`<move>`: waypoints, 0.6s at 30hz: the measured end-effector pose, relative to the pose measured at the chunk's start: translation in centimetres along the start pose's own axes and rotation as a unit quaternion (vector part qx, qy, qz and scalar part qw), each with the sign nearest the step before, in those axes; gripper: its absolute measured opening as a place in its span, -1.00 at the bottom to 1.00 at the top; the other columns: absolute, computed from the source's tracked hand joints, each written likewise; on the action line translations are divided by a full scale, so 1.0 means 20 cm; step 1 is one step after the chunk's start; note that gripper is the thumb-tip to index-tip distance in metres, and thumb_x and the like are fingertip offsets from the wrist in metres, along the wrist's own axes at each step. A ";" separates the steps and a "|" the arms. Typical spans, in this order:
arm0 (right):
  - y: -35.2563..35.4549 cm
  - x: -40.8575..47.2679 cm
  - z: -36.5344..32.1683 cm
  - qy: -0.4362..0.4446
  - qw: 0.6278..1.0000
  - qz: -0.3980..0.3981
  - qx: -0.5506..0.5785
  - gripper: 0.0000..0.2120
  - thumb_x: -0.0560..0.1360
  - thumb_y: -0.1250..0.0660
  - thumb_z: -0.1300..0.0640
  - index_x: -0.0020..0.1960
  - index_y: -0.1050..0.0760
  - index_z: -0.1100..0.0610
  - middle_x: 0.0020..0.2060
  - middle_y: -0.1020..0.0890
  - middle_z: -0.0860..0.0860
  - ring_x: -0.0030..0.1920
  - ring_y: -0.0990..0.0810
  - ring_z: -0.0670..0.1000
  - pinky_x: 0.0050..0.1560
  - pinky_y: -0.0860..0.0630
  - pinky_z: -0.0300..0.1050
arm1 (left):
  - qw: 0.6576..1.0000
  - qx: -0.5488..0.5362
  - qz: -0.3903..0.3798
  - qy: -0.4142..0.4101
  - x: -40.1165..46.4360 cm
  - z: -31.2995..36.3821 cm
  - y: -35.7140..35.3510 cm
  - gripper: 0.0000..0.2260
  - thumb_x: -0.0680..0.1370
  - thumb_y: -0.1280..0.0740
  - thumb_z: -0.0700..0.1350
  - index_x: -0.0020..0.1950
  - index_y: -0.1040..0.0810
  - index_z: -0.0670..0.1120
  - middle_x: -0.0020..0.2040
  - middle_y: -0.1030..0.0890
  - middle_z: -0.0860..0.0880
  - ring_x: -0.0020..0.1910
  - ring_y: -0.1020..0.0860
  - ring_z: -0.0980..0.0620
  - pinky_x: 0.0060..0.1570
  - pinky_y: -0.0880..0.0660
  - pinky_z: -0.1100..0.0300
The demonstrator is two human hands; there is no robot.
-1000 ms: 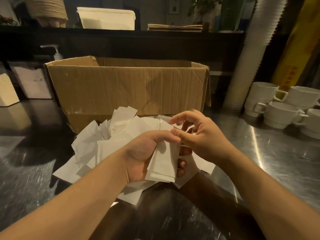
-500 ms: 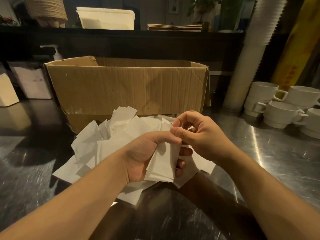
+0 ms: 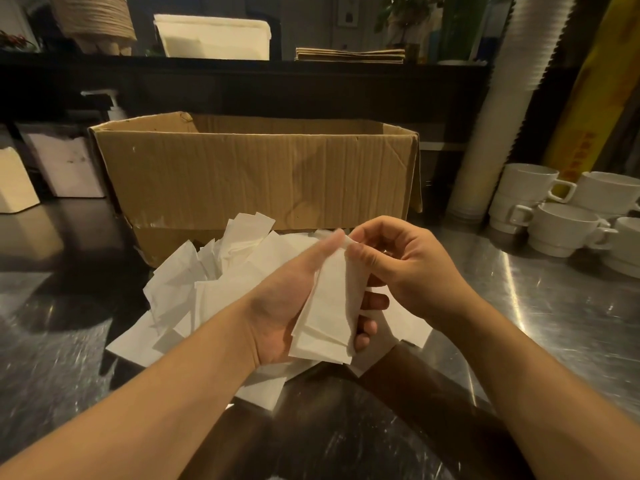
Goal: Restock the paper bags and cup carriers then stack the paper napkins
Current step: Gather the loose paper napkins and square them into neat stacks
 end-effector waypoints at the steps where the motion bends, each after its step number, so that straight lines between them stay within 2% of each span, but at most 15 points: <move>1: 0.00 0.00 0.00 -0.008 1.000 -0.006 0.006 -0.92 0.49 -0.41 0.01 -0.04 -0.62 -0.03 -0.10 -0.67 -0.08 -0.03 -0.67 -0.04 -0.13 -0.68 -0.11 | 1.000 -0.021 -0.018 -0.002 0.00 0.00 0.01 -0.33 0.54 -0.32 0.41 0.39 -0.58 -0.09 0.14 -0.60 -0.26 -0.03 -0.60 -0.22 0.03 -0.52 -0.12; 4: 0.01 0.00 -0.01 -0.039 0.998 -0.031 0.031 -0.86 0.48 -0.40 0.01 -0.03 -0.63 0.04 -0.10 -0.69 -0.07 -0.06 -0.69 -0.06 -0.13 -0.65 -0.17 | 0.998 -0.043 -0.040 -0.012 0.01 0.01 0.02 -0.30 0.57 -0.16 0.46 0.38 -0.62 -0.06 0.15 -0.61 -0.25 0.01 -0.60 -0.24 0.12 -0.50 -0.20; 6: 0.01 0.00 -0.01 -0.056 0.997 -0.040 0.040 -0.83 0.49 -0.40 0.00 0.00 -0.63 0.07 -0.09 -0.70 -0.05 -0.04 -0.70 -0.04 -0.10 -0.64 -0.17 | 0.999 -0.030 -0.031 -0.011 0.01 0.01 0.01 -0.29 0.56 -0.13 0.48 0.29 -0.68 -0.06 0.13 -0.63 -0.23 0.02 -0.62 -0.23 0.14 -0.53 -0.20; 9: -0.01 -0.01 -0.01 -0.061 0.997 -0.041 0.018 -0.86 0.52 -0.41 0.00 0.04 -0.60 0.02 -0.07 -0.68 -0.07 -0.04 -0.69 -0.04 -0.10 -0.68 -0.08 | 0.997 -0.033 -0.065 0.007 0.00 0.01 0.00 -0.24 0.50 -0.27 0.49 0.39 -0.58 -0.10 0.17 -0.57 -0.26 0.03 -0.60 -0.24 0.08 -0.57 -0.13; 12: -0.02 -0.01 -0.01 -0.033 0.998 -0.027 -0.043 -0.83 0.52 -0.39 -0.04 0.10 -0.56 -0.08 -0.10 -0.64 -0.09 -0.09 -0.65 -0.08 -0.09 -0.71 -0.01 | 0.999 -0.009 -0.042 0.016 -0.01 0.01 -0.01 -0.29 0.39 -0.53 0.24 0.41 -0.51 -0.12 0.07 -0.57 -0.24 -0.06 -0.61 -0.18 0.01 -0.58 -0.05; 14: -0.03 -0.01 -0.02 -0.025 0.998 -0.024 -0.056 -0.87 0.54 -0.38 -0.03 0.09 -0.57 -0.10 -0.08 -0.63 -0.08 -0.08 -0.65 -0.07 -0.10 -0.71 0.03 | 1.000 -0.005 -0.013 0.018 -0.01 0.01 -0.01 -0.33 0.39 -0.54 0.12 0.41 -0.51 -0.15 0.01 -0.59 -0.22 -0.09 -0.61 -0.17 -0.01 -0.56 -0.04; 18: -0.04 -0.01 -0.01 -0.025 0.998 -0.026 -0.050 -0.86 0.58 -0.36 0.02 0.09 -0.53 -0.19 0.01 -0.59 -0.10 0.03 -0.64 -0.01 -0.11 -0.72 -0.01 | 1.000 -0.007 0.003 0.015 -0.02 0.02 -0.02 -0.43 0.43 -0.52 0.08 0.36 -0.59 -0.16 0.04 -0.62 -0.22 -0.11 -0.63 -0.15 -0.05 -0.56 -0.01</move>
Point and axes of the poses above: each hand's wrist, its own x-axis towards the middle knuckle, its own y-axis out of the back of the hand, z = x × y, the point moved 1 cm from there along x, towards the middle knuckle
